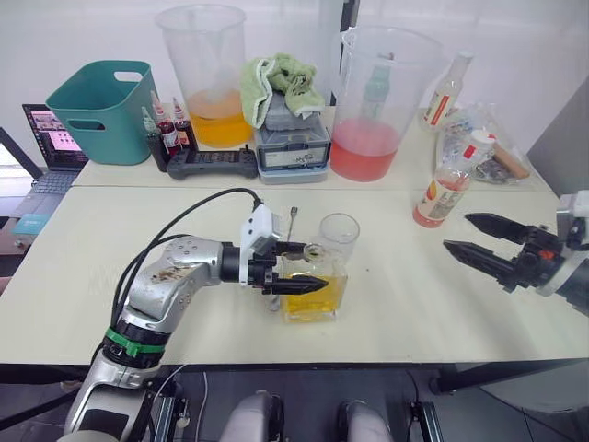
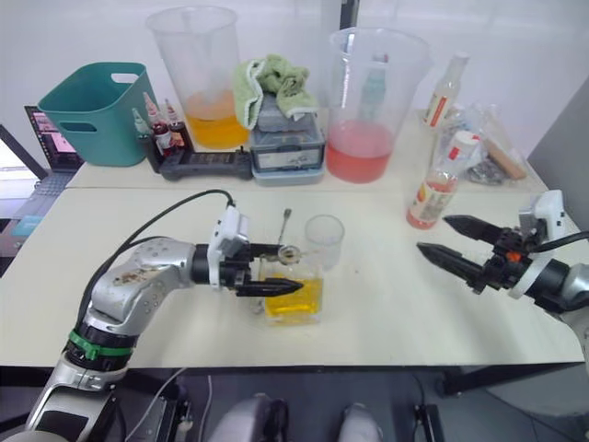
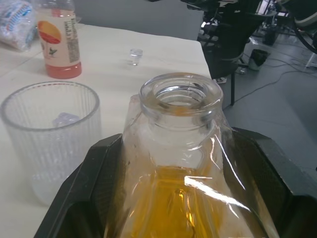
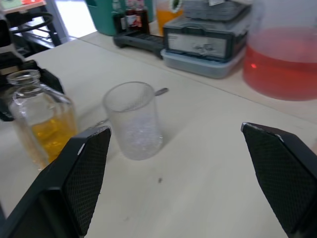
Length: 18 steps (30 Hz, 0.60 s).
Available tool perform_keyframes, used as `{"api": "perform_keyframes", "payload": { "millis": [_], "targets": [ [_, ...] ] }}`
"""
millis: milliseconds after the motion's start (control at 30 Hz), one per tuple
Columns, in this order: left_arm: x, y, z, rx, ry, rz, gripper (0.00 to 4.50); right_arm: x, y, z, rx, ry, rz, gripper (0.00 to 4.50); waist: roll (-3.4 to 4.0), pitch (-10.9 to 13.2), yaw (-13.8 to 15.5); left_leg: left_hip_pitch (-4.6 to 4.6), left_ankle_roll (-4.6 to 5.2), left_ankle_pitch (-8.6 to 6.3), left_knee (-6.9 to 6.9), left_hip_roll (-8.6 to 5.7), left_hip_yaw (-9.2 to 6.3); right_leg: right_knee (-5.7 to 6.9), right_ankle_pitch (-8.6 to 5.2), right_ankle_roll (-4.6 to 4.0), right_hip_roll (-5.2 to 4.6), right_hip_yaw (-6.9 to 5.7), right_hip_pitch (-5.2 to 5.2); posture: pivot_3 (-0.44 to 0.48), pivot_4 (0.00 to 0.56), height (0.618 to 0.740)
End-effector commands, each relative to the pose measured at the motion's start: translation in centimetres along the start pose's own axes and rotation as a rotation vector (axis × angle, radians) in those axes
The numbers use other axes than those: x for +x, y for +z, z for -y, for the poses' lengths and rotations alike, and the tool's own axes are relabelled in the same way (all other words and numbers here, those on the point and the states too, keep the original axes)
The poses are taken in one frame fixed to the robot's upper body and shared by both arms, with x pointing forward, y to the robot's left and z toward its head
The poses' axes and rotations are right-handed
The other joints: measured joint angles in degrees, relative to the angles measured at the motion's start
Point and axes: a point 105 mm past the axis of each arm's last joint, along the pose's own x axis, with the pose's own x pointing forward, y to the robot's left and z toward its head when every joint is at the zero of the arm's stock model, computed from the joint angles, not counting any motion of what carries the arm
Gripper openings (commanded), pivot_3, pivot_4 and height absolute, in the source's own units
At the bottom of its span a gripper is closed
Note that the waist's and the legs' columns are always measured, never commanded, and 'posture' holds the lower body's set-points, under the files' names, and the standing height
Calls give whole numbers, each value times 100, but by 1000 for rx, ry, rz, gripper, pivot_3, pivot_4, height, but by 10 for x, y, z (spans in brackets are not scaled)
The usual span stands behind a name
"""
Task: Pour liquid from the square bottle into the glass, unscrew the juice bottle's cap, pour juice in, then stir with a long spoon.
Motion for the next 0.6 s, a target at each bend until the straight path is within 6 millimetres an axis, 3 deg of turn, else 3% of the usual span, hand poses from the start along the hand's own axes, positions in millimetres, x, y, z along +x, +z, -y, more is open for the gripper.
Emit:
{"api": "perform_keyframes", "payload": {
  "millis": [33,233,367,600],
  "targets": [
    [-21,32,5,94,36,59,2790,12,12,-13,-31,84,13,4471,-2,1,-2,-1,0,0,0,1,1,0,0,0,0,1,-3,0,150,739],
    [-56,46,-10,132,207,47,2790,18,11,-24,-22,158,-12,4471,-3,3,41,-1,-2,1,-1,-2,-2,5,0,0,1,0,-5,0,150,739],
    [-71,56,-37,239,384,29,2790,18,7,-25,-9,157,-3,4471,-7,5,119,-2,-2,0,0,-5,-1,-2,0,1,1,1,-1,0,150,739],
    [-63,70,-69,388,529,20,2790,15,-2,-26,-8,132,-3,4471,-26,15,163,-4,-8,4,0,-8,0,-3,0,1,1,0,-1,0,150,739]
  ]
}}
